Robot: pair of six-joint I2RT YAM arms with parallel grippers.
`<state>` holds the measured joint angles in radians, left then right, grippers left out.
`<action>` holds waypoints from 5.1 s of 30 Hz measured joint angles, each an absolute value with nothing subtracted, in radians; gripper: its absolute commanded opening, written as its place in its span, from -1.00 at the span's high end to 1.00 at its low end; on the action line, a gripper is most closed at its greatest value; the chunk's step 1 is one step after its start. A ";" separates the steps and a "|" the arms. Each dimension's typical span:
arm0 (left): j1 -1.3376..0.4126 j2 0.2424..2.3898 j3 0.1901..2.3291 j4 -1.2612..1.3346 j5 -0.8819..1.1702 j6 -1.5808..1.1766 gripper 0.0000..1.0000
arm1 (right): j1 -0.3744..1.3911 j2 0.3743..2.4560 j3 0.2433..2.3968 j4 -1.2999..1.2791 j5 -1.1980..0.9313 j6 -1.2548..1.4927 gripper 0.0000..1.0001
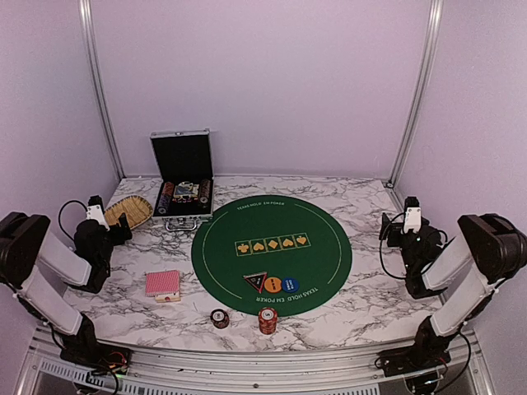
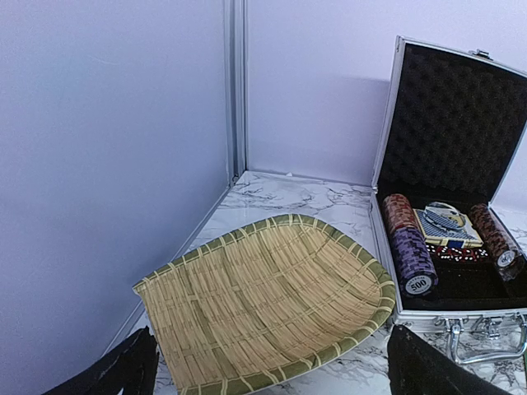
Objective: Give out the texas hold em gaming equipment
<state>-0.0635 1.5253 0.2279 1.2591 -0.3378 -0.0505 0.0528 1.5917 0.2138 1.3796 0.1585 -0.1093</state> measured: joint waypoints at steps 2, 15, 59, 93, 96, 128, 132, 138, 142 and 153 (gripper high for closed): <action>-0.064 1.525 0.228 1.259 -0.337 -0.050 -0.98 | 0.044 1.593 0.222 1.366 0.147 -0.105 -0.99; -0.064 1.525 0.228 1.259 -0.337 -0.044 -0.98 | 0.034 1.594 0.229 1.360 0.113 -0.103 -0.99; -0.043 1.357 1.015 -0.347 -0.037 0.197 -0.98 | 0.402 1.554 1.034 0.058 0.067 0.225 -0.99; -0.037 1.359 1.151 -0.642 0.144 0.254 -0.98 | 0.976 1.983 1.409 -0.474 0.031 0.183 -0.47; -0.038 1.359 1.155 -0.649 0.155 0.250 -0.98 | 0.998 2.000 1.409 -0.490 0.030 0.190 -0.41; -0.038 1.357 1.185 -0.678 0.210 0.228 -0.98 | 1.037 2.043 1.424 -0.508 0.056 0.234 0.32; -0.038 1.357 1.185 -0.678 0.210 0.227 -0.98 | 1.038 2.083 1.480 -0.506 0.047 0.234 0.31; -0.038 1.357 1.185 -0.678 0.211 0.228 -0.98 | 1.040 2.159 1.590 -0.505 0.028 0.225 0.32; -0.038 1.357 1.188 -0.679 0.211 0.228 -0.98 | 1.042 2.211 1.668 -0.506 0.024 0.212 0.35; -0.038 1.344 1.192 -0.679 0.212 0.228 -0.98 | 1.048 2.312 1.828 -0.527 -0.022 0.193 0.37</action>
<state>-0.0376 1.3437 1.1923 -0.6792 0.2123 0.2283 1.0481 2.3123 1.8282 -0.5274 -0.0216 0.1928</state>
